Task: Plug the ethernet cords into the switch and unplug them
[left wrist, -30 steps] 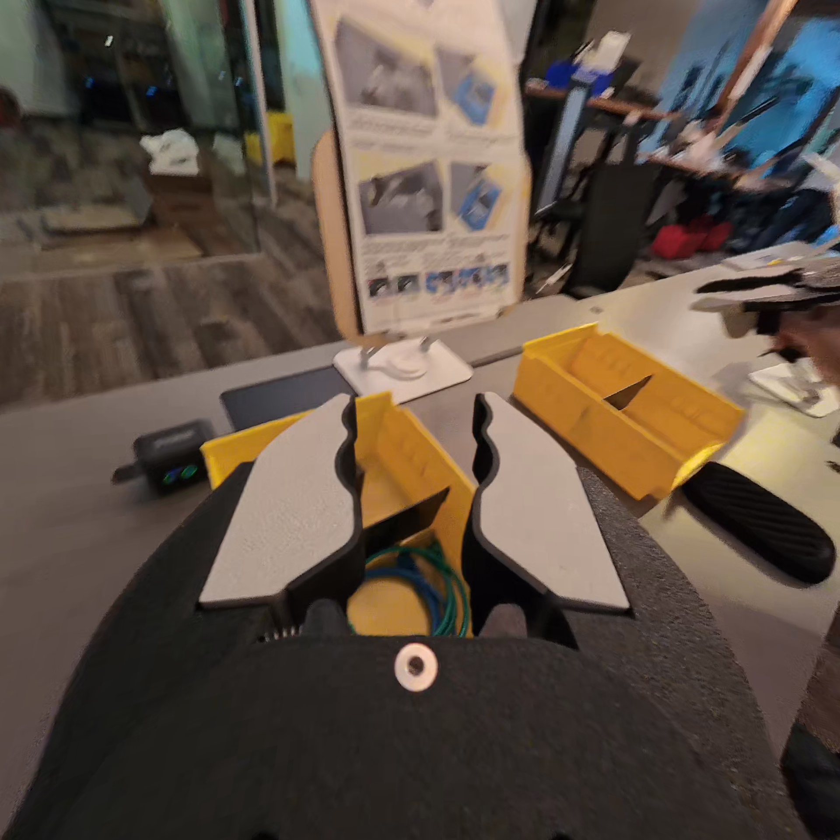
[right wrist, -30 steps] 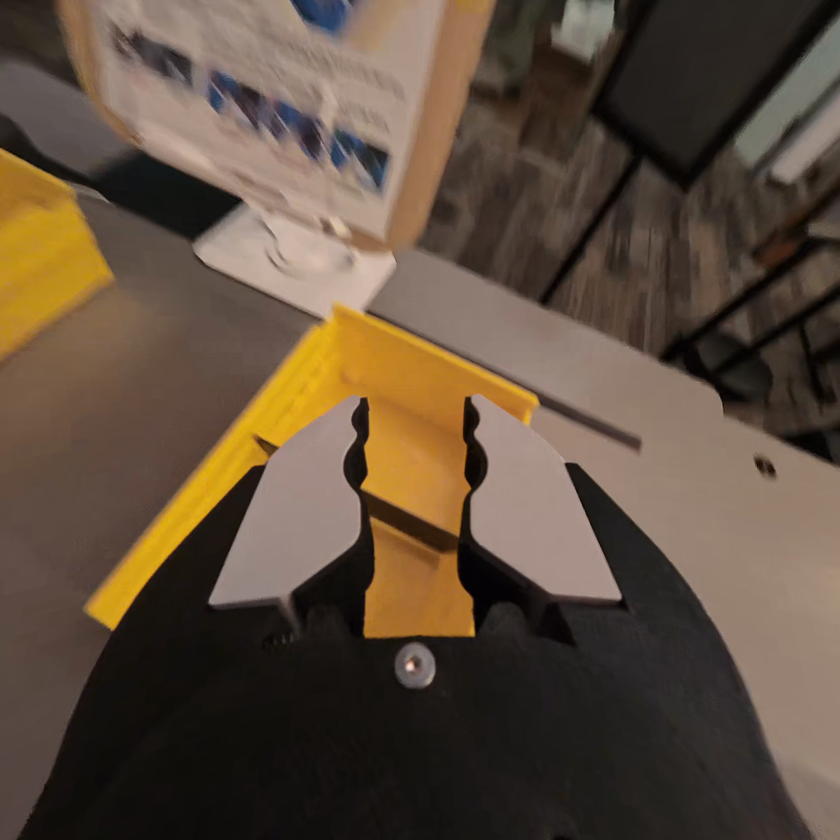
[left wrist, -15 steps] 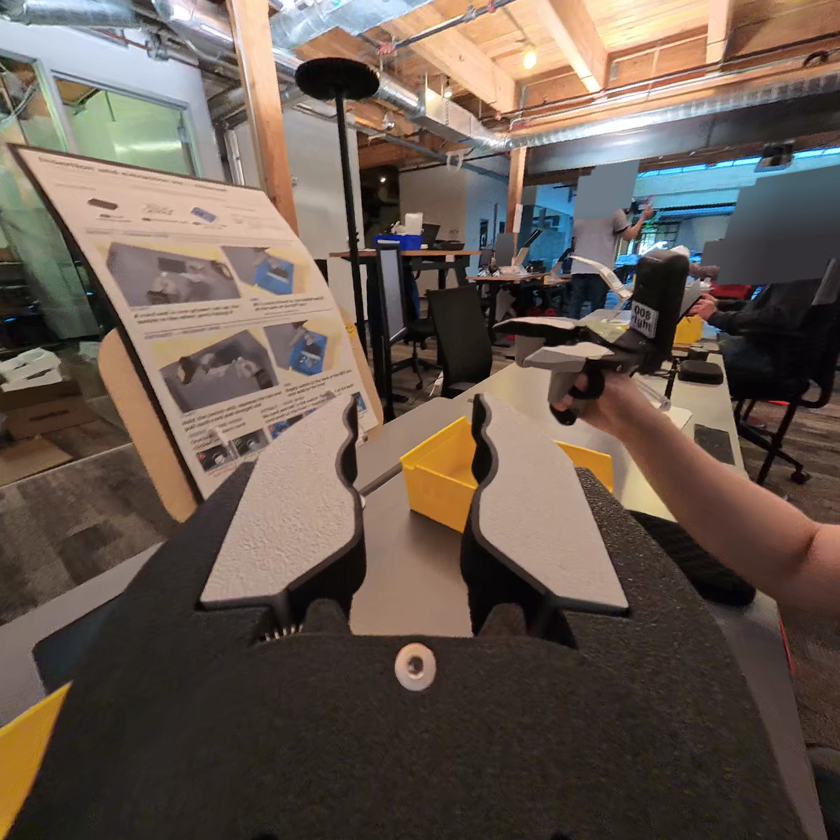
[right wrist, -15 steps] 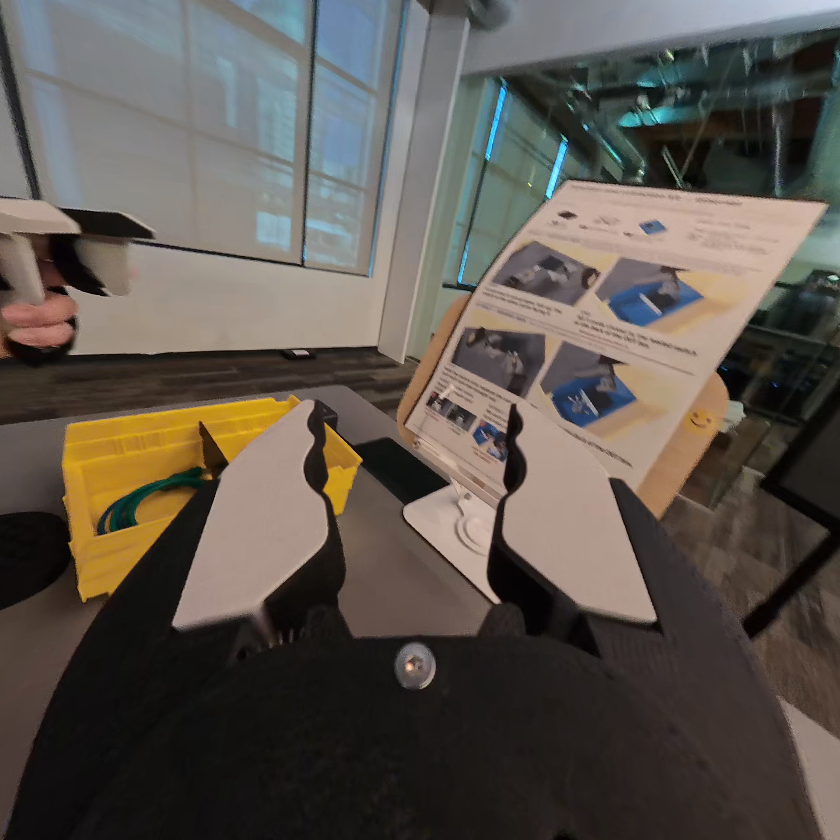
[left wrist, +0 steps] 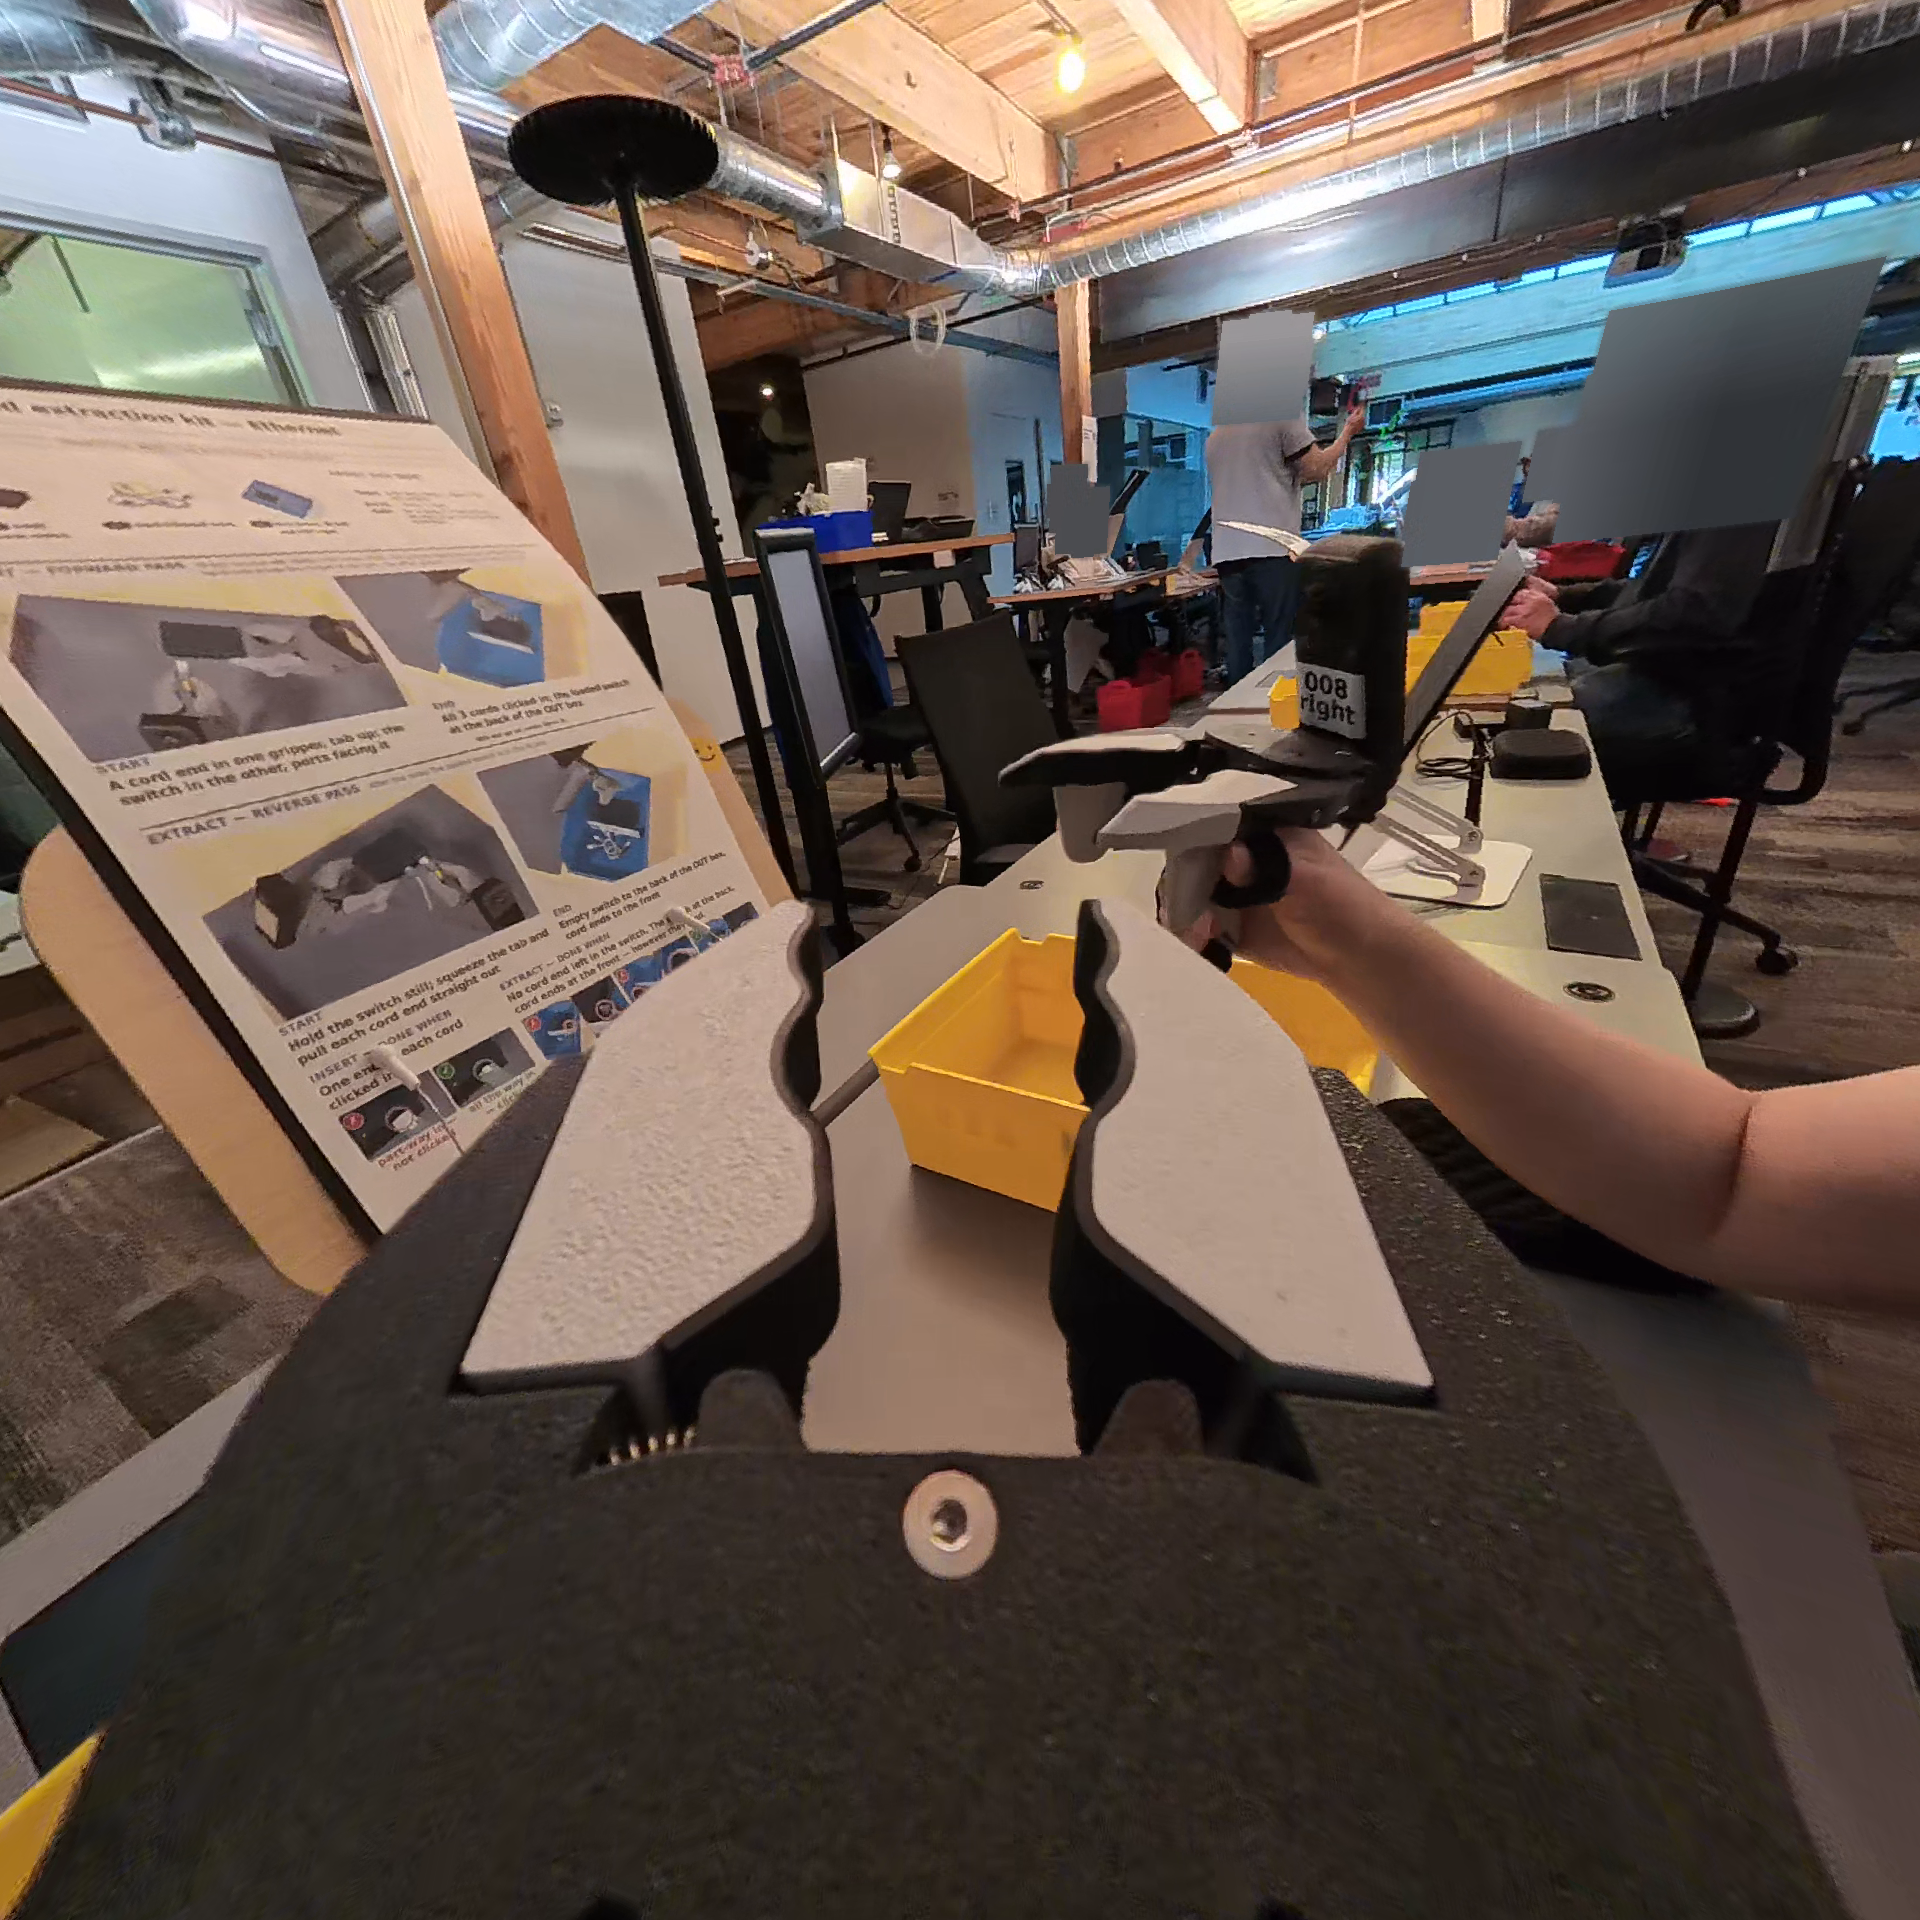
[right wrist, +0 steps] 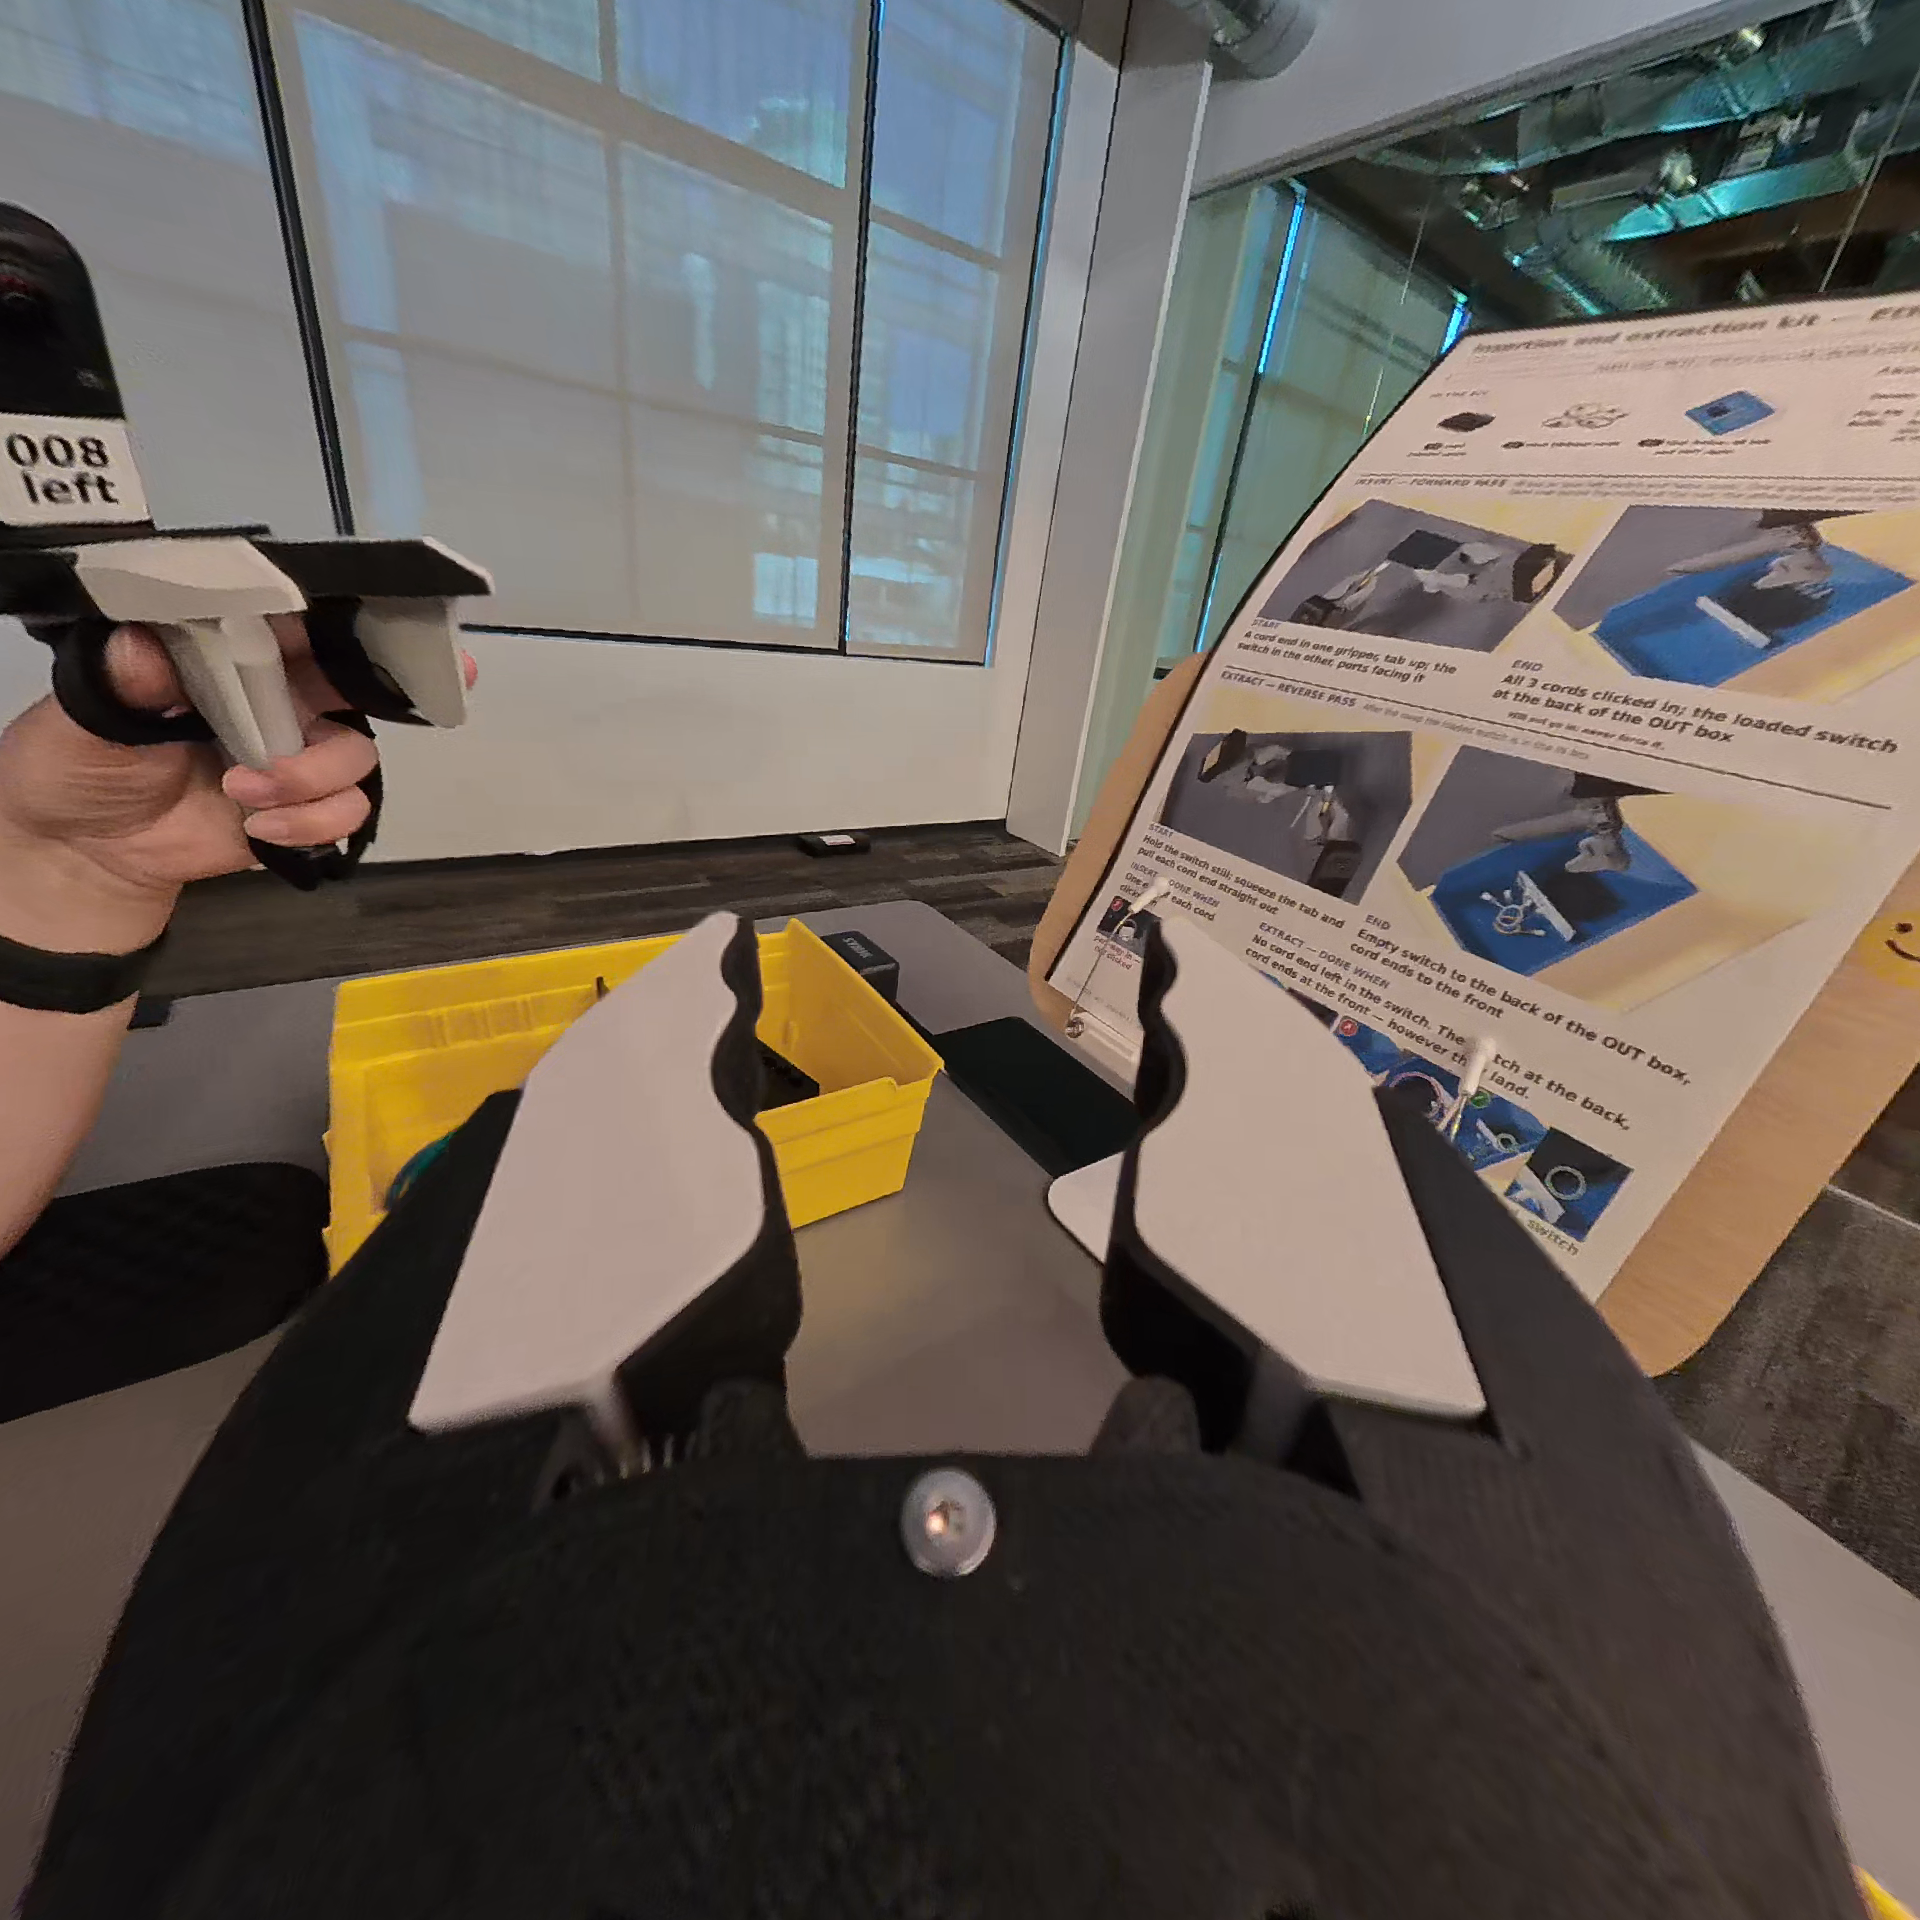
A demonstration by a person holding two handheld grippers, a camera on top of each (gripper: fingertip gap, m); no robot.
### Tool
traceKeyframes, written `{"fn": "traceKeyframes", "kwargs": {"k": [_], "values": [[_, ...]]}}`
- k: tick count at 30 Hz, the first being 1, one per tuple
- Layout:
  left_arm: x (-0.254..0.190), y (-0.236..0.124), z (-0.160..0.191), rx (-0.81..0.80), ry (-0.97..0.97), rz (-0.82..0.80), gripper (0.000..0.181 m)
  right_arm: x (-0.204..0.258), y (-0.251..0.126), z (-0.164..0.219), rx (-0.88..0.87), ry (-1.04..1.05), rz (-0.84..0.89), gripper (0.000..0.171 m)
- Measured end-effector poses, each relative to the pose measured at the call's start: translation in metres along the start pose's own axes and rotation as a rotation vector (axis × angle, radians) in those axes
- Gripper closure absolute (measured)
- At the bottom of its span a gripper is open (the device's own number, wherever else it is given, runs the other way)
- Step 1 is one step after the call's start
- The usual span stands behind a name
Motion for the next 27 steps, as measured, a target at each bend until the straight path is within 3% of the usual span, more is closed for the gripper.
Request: {"fn": "traceKeyframes", "kwargs": {"k": [6, 27], "values": [[-0.012, -0.002, -0.007, -0.029, 0.038, -0.004, 0.138, 0.004, 0.002, 0.002, 0.036, -0.106, 0.031, 0.103], [-0.012, -0.010, -0.013, -0.053, -0.050, 0.044, 0.138, -0.006, -0.014, -0.008, -0.002, -0.070, 0.053, 0.103]]}}
Point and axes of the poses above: each gripper's, where its closed fingertips meet, y out along the fingers, z out of its underside, x = y × z across the jaws, the point moved 3 cm from there along -y, back along the fingers, and after that the axes turned 5 degrees about -z, right-handed, at the moved point
